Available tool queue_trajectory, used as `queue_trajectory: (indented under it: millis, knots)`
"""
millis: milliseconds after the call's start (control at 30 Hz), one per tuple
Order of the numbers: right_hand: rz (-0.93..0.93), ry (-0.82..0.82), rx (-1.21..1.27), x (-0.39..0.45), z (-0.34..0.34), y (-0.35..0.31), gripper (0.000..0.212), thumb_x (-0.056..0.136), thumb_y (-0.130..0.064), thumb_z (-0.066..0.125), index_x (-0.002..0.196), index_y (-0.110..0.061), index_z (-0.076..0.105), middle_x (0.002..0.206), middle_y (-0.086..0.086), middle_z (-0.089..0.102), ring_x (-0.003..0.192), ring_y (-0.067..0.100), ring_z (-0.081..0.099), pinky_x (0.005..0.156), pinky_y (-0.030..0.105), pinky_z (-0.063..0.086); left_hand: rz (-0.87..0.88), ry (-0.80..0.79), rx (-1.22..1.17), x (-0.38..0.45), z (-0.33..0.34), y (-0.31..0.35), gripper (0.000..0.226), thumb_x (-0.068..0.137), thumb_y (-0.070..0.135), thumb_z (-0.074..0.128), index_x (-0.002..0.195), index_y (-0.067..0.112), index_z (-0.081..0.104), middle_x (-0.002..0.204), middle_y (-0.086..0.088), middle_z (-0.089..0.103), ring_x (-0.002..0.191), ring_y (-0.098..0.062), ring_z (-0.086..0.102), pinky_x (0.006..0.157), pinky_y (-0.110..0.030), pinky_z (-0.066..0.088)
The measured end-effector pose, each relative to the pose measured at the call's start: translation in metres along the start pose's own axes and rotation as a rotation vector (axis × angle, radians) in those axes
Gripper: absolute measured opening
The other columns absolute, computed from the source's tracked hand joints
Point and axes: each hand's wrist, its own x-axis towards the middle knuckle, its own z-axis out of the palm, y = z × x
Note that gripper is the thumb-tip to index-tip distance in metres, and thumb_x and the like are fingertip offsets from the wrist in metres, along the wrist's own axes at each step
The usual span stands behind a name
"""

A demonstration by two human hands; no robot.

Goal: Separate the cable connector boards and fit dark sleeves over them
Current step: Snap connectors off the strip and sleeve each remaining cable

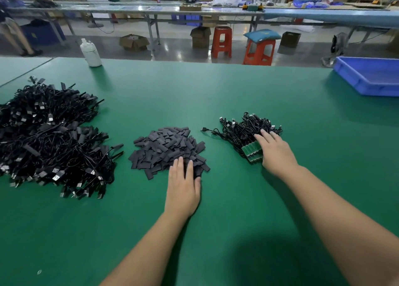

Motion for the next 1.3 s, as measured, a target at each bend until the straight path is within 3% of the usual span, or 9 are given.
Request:
queue_trajectory:
  millis: [133,267,433,700,867,967,1033,1167,1300]
  knots:
    - [-0.081,-0.211,-0.135,0.03,0.008,0.018,0.087,0.086,-0.001,0.045,0.159,-0.025,0.004,0.166,-0.001,0.002,0.153,0.029,-0.003,0.124,0.045,0.01,0.022,0.048,0.012,0.0,0.007,-0.001,0.053,0.1,0.033,0.044,0.145,0.005,0.042,0.156,-0.021,0.028,0.145,-0.034,0.025,0.121,-0.045,0.018]
    - [-0.217,-0.1,-0.262,0.05,0.008,0.022,0.063,0.09,-0.023,0.062,0.148,-0.02,0.036,0.149,0.005,0.043,0.142,0.03,0.029,0.12,0.043,0.021,0.029,0.051,0.024,0.001,0.01,-0.001,0.054,0.101,0.038,0.042,0.145,0.007,0.042,0.155,-0.019,0.032,0.143,-0.032,0.029,0.12,-0.043,0.021]
    - [-0.323,-0.04,-0.343,0.056,0.003,0.025,0.055,0.082,-0.041,0.066,0.127,-0.018,0.047,0.124,0.003,0.056,0.12,0.024,0.048,0.11,0.039,0.03,0.008,0.068,0.019,0.0,0.011,-0.001,0.055,0.1,0.039,0.044,0.143,0.007,0.045,0.152,-0.019,0.037,0.139,-0.033,0.034,0.118,-0.042,0.023]
    - [-0.309,0.011,-0.129,0.063,-0.021,0.02,0.06,0.081,-0.044,0.07,0.128,-0.022,0.039,0.114,0.005,0.045,0.109,0.025,0.041,0.098,0.041,0.035,-0.006,0.079,0.006,-0.001,0.012,-0.001,0.056,0.099,0.041,0.046,0.143,0.007,0.045,0.149,-0.017,0.04,0.138,-0.032,0.036,0.118,-0.043,0.025]
    - [-0.133,0.372,0.354,0.079,-0.09,0.003,0.047,0.09,-0.006,0.06,0.133,-0.022,0.05,0.117,0.008,0.054,0.106,0.022,0.046,0.097,0.037,0.039,-0.01,0.091,-0.013,-0.001,0.013,-0.002,0.056,0.099,0.04,0.047,0.143,0.006,0.045,0.149,-0.018,0.041,0.137,-0.032,0.036,0.118,-0.043,0.026]
    - [-0.092,0.53,0.522,0.077,-0.142,-0.004,0.04,0.095,-0.009,0.059,0.132,-0.024,0.058,0.11,-0.003,0.056,0.099,0.016,0.052,0.088,0.03,0.04,-0.008,0.093,-0.017,-0.001,0.013,-0.003,0.056,0.099,0.04,0.048,0.143,0.006,0.044,0.149,-0.017,0.041,0.137,-0.032,0.035,0.117,-0.044,0.027]
    - [-0.139,0.475,0.467,0.066,-0.171,-0.001,0.027,0.096,-0.023,0.061,0.123,-0.024,0.065,0.104,-0.01,0.057,0.09,0.012,0.052,0.084,0.026,0.039,-0.003,0.104,-0.013,-0.001,0.013,-0.002,0.056,0.099,0.04,0.048,0.143,0.006,0.044,0.149,-0.017,0.04,0.137,-0.032,0.035,0.118,-0.044,0.026]
    - [-0.259,0.044,0.42,0.025,-0.202,0.006,0.023,0.088,-0.045,0.065,0.104,-0.027,0.065,0.076,-0.013,0.069,0.059,0.0,0.066,0.055,0.016,0.044,0.012,0.101,-0.025,-0.001,0.011,-0.002,0.057,0.099,0.04,0.045,0.144,0.006,0.043,0.151,-0.016,0.037,0.141,-0.03,0.031,0.12,-0.042,0.022]
    - [-0.3,-0.269,0.516,-0.012,-0.196,0.011,0.02,0.089,-0.054,0.06,0.102,-0.039,0.054,0.079,-0.01,0.074,0.062,0.014,0.073,0.064,0.032,0.051,0.055,0.135,-0.058,-0.001,0.006,-0.001,0.051,0.1,0.035,0.043,0.142,0.006,0.046,0.149,-0.016,0.04,0.14,-0.029,0.032,0.121,-0.04,0.018]
